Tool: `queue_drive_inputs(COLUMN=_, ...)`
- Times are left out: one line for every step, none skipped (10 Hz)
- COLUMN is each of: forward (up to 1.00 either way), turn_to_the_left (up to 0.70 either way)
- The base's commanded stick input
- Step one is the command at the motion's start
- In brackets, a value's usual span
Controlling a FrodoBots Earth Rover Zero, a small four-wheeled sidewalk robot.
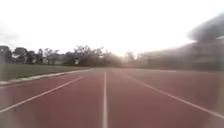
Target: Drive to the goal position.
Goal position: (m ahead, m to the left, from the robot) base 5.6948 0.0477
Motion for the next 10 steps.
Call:
queue_drive_inputs(forward=0.7, turn_to_the_left=0.03)
queue_drive_inputs(forward=0.7, turn_to_the_left=0.02)
queue_drive_inputs(forward=0.7, turn_to_the_left=0.02)
queue_drive_inputs(forward=0.7, turn_to_the_left=0.02)
queue_drive_inputs(forward=0.7, turn_to_the_left=0.02)
queue_drive_inputs(forward=0.7, turn_to_the_left=0.02)
queue_drive_inputs(forward=0.7, turn_to_the_left=0.02)
queue_drive_inputs(forward=0.7, turn_to_the_left=0.02)
queue_drive_inputs(forward=0.7, turn_to_the_left=0.02)
queue_drive_inputs(forward=0.7, turn_to_the_left=0.02)
